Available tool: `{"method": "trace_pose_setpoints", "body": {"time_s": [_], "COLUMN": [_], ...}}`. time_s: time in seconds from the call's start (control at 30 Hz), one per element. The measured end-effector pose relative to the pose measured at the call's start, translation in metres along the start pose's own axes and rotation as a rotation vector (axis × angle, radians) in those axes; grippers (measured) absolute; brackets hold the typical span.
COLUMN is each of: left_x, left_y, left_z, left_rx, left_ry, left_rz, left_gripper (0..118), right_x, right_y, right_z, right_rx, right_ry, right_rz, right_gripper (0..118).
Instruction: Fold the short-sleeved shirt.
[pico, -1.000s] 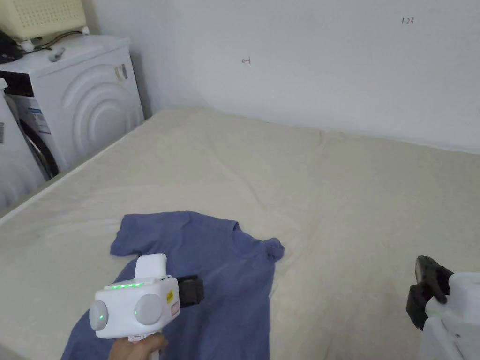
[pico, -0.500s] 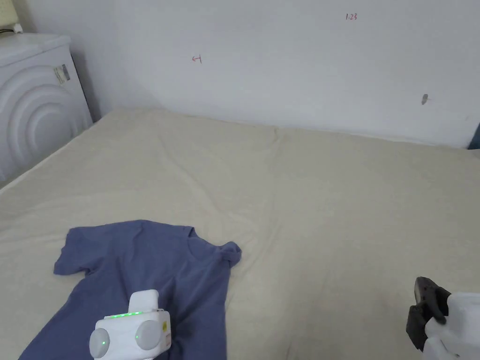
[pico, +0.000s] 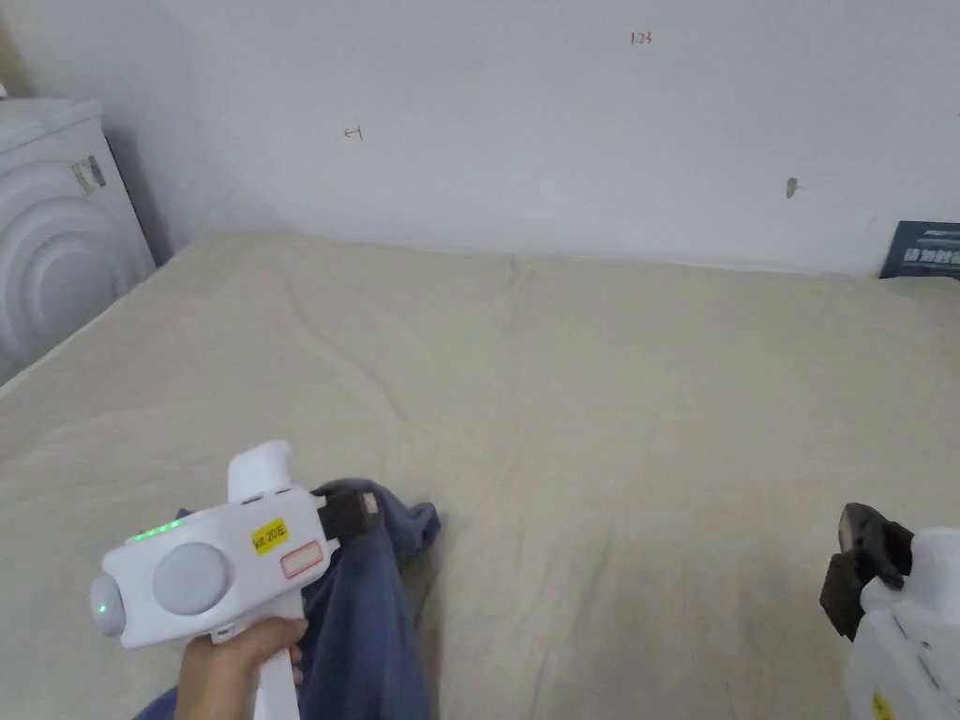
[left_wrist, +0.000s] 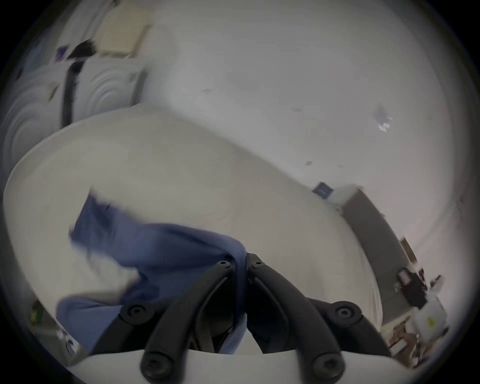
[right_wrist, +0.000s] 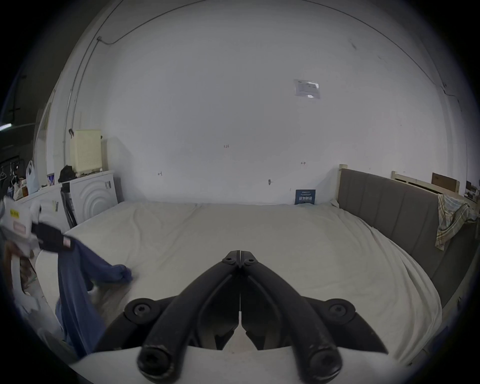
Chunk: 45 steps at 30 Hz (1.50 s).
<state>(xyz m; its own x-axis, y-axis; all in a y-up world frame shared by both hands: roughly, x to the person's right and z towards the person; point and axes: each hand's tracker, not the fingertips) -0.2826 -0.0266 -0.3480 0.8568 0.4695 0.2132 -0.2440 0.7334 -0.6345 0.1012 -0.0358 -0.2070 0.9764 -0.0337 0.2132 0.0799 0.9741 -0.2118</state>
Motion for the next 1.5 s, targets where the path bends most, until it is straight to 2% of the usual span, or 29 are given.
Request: {"method": "trace_pose_setpoints", "body": {"time_s": [0.23, 0.47, 0.57, 0.67, 0.83, 1.1, 1.17, 1.2, 1.23, 1.3, 1.4, 1.5], "left_x": [0.131, 0.213, 0.232, 0.241, 0.223, 0.172, 0.165, 0.163, 0.164, 0.164, 0.175, 0.185], "left_y": [0.034, -0.01, -0.039, -0.074, -0.138, -0.212, -0.219, -0.216, -0.212, -0.201, -0.174, -0.143], "left_z": [-0.022, -0.063, -0.08, -0.102, -0.144, -0.195, -0.197, -0.193, -0.187, -0.172, -0.146, -0.112], "left_rx": [-0.043, -0.148, -0.235, -0.281, -0.491, -0.721, -0.694, -0.67, -0.63, -0.573, -0.47, -0.296], "left_ry": [-0.19, -0.321, -0.396, -0.361, -0.243, -0.027, -0.024, -0.032, -0.042, -0.093, -0.135, -0.15], "left_rz": [-0.26, -0.357, -0.338, -0.405, -0.479, -0.501, -0.496, -0.472, -0.442, -0.407, -0.391, -0.429], "left_gripper": [6, 6, 6, 6, 6, 6, 7, 12, 38, 97, 112, 113], "right_x": [0.037, 0.083, 0.107, 0.124, 0.134, 0.123, 0.12, 0.118, 0.118, 0.116, 0.111, 0.104], "right_y": [0.011, 0.012, 0.006, -0.001, -0.012, -0.024, -0.025, -0.024, -0.024, -0.023, -0.018, -0.008], "right_z": [0.027, 0.054, 0.06, 0.065, 0.066, 0.055, 0.055, 0.055, 0.055, 0.056, 0.056, 0.057], "right_rx": [0.056, 0.079, 0.081, 0.074, 0.049, 0.009, 0.003, 0.0, 0.0, 0.003, 0.015, 0.044], "right_ry": [-0.056, -0.152, -0.194, -0.22, -0.237, -0.204, -0.194, -0.192, -0.189, -0.186, -0.181, -0.175], "right_rz": [-0.006, 0.032, 0.04, 0.028, 0.024, -0.002, -0.002, 0.001, 0.004, 0.011, 0.015, 0.006], "right_gripper": [0, 0, 0, 0, 0, 0, 0, 0, 0, 0, 0, 0]}}
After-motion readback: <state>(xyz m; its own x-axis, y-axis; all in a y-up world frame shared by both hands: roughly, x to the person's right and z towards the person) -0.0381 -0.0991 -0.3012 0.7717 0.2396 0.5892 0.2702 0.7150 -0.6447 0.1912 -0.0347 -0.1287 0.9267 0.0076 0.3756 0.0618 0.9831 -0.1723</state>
